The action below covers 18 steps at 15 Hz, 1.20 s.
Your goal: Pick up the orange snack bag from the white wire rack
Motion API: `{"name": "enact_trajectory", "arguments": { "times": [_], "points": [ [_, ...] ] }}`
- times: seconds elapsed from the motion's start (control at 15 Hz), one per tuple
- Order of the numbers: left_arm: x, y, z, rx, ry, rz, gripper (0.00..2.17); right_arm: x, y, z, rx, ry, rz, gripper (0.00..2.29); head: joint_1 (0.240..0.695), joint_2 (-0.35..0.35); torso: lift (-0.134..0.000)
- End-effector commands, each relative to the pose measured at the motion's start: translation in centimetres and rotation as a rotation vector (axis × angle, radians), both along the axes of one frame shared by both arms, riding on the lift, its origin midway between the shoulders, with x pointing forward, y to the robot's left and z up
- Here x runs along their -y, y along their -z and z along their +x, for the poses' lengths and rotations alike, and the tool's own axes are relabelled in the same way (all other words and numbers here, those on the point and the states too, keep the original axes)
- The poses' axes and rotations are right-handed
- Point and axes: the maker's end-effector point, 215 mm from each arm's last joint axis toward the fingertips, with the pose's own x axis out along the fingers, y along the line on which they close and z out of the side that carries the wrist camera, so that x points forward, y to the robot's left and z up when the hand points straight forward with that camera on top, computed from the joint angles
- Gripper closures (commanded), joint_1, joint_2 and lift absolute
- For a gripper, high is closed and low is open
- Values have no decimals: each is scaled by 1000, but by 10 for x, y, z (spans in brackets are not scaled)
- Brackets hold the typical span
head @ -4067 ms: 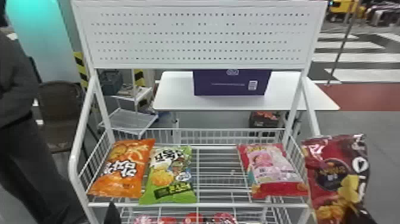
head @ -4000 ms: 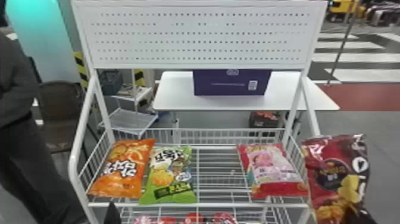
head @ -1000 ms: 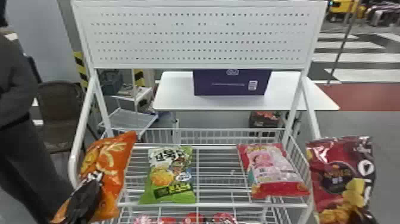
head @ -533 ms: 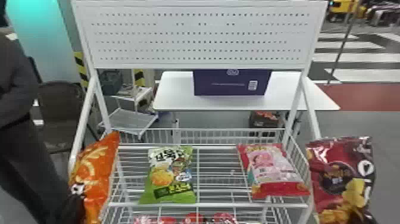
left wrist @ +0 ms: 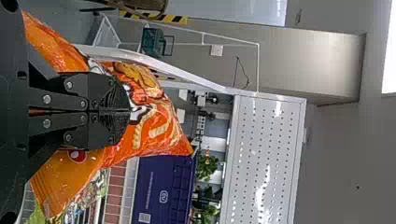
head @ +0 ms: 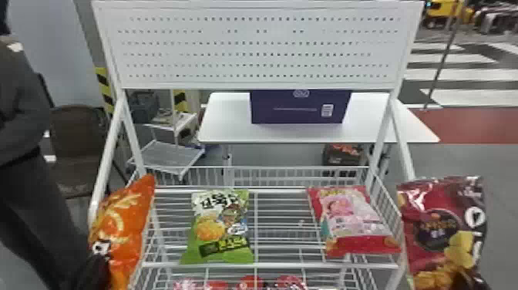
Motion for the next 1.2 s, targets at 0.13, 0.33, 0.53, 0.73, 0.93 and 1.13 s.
{"name": "enact_trajectory", "arguments": {
  "times": [0.13,0.33,0.53,0.73,0.93,1.13],
  "points": [
    [1,-2,-2,3,0,-1,2142,1,-2,-3,9,2,1,2189,499,0,0],
    [1,-3,-2,3,-1,-3,2142,2,-5,-4,15,4,5,2189,499,0,0],
    [1,-3,-2,5,0,-1,2142,2,-5,-4,15,4,5,2189,499,0,0],
    [1,-4,-2,6,0,-3,2142,2,-5,-4,15,5,6,2189,499,0,0],
    [2,-6,-2,10,1,-2,2142,1,-5,-5,15,4,7,2189,499,0,0],
    [2,-4,-2,5,1,-2,2142,1,-5,-4,16,4,7,2189,499,0,0]
  ]
}}
